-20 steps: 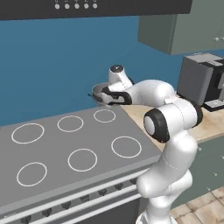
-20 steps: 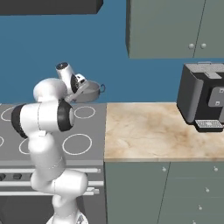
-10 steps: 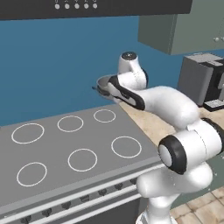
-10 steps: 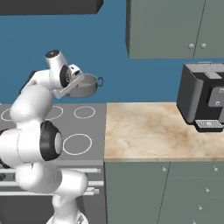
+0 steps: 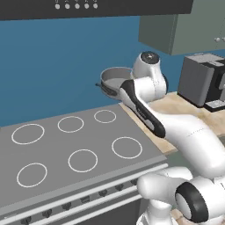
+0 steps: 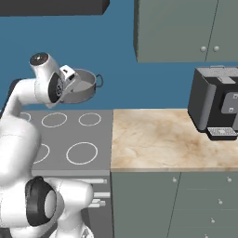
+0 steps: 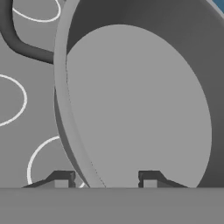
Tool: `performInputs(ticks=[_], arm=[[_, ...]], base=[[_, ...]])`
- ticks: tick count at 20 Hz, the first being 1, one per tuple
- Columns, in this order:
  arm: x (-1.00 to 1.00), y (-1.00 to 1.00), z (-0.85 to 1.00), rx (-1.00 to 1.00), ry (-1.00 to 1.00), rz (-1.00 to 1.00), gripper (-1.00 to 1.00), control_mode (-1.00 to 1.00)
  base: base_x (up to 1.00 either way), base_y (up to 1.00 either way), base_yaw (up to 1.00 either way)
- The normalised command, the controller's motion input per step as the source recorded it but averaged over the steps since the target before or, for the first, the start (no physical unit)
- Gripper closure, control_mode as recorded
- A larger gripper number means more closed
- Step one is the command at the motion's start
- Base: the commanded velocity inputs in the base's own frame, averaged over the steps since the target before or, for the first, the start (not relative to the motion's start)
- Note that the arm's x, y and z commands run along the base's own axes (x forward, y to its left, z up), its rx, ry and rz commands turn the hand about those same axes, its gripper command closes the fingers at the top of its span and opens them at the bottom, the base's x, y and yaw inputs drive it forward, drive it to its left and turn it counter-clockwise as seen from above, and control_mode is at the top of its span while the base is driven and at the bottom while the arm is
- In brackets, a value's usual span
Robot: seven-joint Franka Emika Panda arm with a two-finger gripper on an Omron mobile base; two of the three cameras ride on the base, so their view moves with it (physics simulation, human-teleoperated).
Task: Move the pot and pan from the stove into the sink.
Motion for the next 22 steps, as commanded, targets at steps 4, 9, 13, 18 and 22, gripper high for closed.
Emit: performInputs(ticks=[4, 9, 13, 18, 22], arm=[[-0.88, -0.11, 0.07, 0.05, -0.3, 0.03, 1.0, -1.0], [-0.96, -0.13, 0.12, 0.05, -0.24, 0.04, 1.0, -1.0], [-0.96, -0.21, 0.17, 0.03, -0.14, 0.1, 1.0, -1.0], [-0.98, -0.18, 0.12, 0.05, -0.14, 0.09, 1.0, -1.0], [-0.98, -0.13, 0.04, 0.06, -0.12, 0.1, 1.0, -1.0]], base=[[0.0, 0.0, 0.0], [0.0, 0.0, 0.0], [0.0, 0.0, 0.0], [0.0, 0.0, 0.0], [0.0, 0.0, 0.0]])
